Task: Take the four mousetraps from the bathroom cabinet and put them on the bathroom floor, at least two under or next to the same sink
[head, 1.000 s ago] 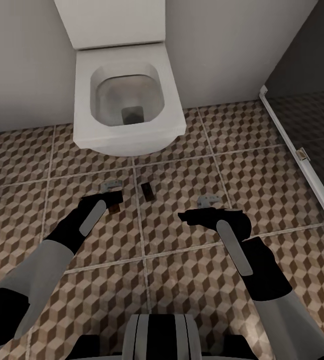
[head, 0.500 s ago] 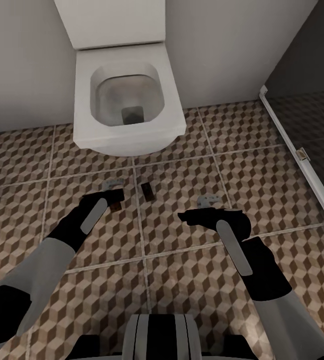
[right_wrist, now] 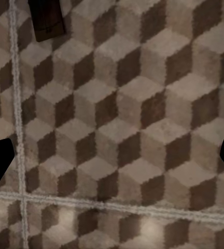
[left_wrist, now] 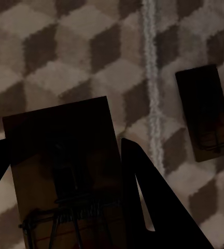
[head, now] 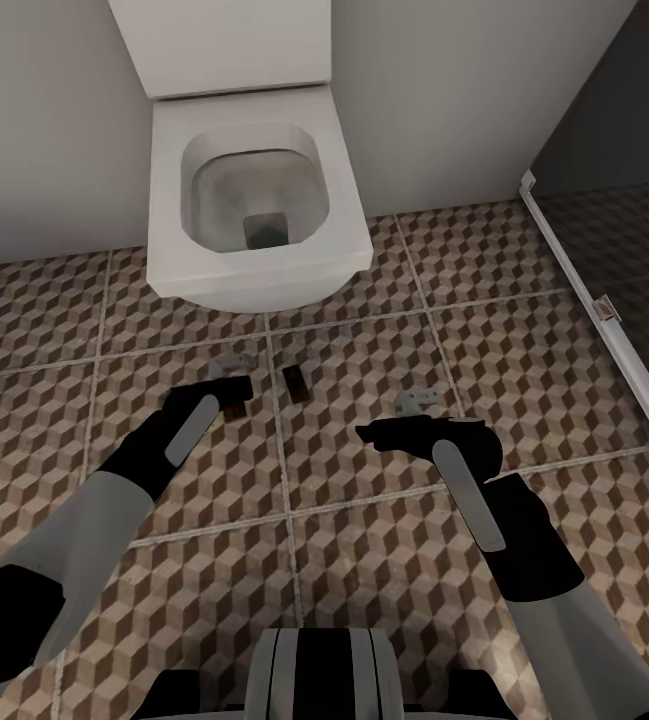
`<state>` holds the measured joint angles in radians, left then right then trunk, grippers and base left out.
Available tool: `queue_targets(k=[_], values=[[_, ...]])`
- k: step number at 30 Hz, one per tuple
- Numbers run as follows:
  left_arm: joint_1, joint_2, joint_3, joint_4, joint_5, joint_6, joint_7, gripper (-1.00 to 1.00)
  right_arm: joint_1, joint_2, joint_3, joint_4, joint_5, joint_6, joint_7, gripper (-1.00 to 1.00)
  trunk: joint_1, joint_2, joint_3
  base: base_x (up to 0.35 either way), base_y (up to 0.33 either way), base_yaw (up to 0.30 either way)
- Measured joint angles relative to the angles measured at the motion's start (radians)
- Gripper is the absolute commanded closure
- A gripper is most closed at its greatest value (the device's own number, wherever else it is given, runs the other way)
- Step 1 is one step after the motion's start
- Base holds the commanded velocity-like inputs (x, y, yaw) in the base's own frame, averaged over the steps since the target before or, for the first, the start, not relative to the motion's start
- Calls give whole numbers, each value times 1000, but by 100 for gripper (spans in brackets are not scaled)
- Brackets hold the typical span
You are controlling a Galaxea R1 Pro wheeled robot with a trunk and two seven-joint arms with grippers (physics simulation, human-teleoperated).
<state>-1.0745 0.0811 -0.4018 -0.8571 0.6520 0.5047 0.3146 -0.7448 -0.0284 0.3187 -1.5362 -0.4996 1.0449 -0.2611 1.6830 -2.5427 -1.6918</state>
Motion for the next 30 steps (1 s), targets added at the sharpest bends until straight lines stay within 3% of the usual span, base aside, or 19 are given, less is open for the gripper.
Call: queue_targets(k=[10, 30], values=[[-2, -9, -34, 34, 1, -33, -1, 100, 0, 3, 1, 1, 0, 0, 0, -100, 0, 0, 0, 0, 0, 0], [-3, -16, -39, 45, 1, -37, -2, 100, -1, 3, 18, 14, 0, 0, -1, -100, 0, 0, 0, 0, 0, 0]])
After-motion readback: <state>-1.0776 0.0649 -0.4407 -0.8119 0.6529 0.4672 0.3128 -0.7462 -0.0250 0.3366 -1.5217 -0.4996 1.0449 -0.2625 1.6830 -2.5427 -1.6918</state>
